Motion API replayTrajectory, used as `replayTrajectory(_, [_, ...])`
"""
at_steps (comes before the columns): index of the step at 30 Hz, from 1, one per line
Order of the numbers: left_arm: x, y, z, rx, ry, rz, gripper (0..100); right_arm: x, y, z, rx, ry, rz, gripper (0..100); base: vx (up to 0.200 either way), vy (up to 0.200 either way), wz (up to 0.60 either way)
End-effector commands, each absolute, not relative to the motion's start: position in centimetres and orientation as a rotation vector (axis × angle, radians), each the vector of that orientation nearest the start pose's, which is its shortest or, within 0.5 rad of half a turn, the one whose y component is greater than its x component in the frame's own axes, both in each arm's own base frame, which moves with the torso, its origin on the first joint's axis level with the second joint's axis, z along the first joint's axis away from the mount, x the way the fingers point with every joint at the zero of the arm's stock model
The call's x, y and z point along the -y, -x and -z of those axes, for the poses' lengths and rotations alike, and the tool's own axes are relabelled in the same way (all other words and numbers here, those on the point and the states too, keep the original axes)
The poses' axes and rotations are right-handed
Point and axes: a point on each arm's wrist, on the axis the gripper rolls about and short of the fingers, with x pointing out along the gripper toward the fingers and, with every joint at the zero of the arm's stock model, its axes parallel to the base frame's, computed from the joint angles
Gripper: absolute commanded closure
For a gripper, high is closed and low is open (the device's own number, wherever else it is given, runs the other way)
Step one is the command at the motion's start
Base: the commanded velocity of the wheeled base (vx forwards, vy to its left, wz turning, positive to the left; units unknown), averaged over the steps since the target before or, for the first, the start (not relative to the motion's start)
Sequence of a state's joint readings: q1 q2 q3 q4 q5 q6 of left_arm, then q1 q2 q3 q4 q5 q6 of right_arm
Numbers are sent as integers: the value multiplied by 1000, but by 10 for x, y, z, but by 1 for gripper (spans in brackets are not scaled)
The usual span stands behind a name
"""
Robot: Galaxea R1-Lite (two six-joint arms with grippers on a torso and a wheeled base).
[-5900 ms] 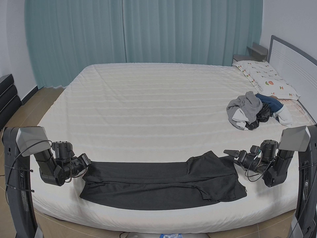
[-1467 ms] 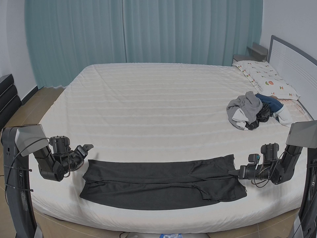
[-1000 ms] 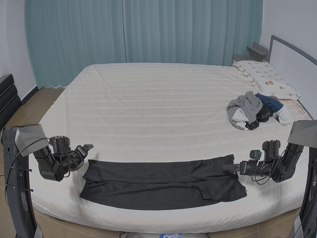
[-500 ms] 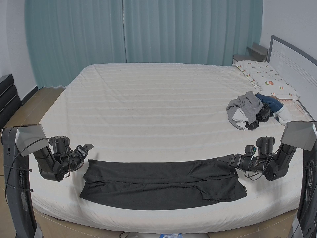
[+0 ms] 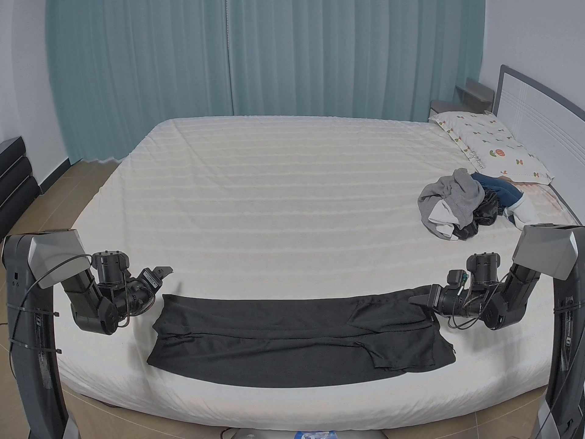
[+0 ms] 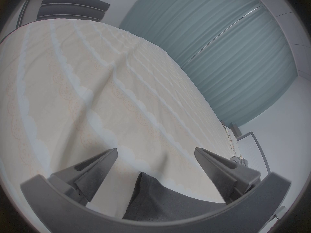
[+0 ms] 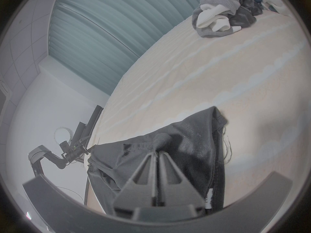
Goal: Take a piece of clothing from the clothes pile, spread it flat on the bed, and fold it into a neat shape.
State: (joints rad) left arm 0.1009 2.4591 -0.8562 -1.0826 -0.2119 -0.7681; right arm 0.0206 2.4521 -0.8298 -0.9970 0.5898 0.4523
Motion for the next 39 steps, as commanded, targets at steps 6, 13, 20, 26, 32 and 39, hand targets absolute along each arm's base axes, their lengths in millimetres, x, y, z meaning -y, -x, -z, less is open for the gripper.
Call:
replayTrajectory(6, [-35, -390, 38, -532, 831, -95, 0, -20, -380, 41, -672, -578, -415, 100, 0, 0, 0])
replayTrajectory(13, [-35, -390, 38, -532, 831, -95, 0, -22, -377, 42, -671, -573, -415, 0, 0, 0, 0])
replayTrajectory(20, [-35, -390, 38, -532, 831, -95, 0, -22, -383, 22, -573, -549, -393, 0, 0, 0, 0])
replayTrajectory(26, [-35, -389, 39, -532, 833, -96, 0, -82, -387, 6, -540, -562, -397, 0, 0, 0, 0])
replayTrajectory(32, [-35, -389, 38, -534, 833, -96, 0, -120, -391, 13, -562, -509, -392, 0, 0, 0, 0])
replayTrajectory(39, [-35, -388, 38, -534, 833, -96, 0, -140, -394, 30, -638, -348, -412, 0, 0, 0, 0])
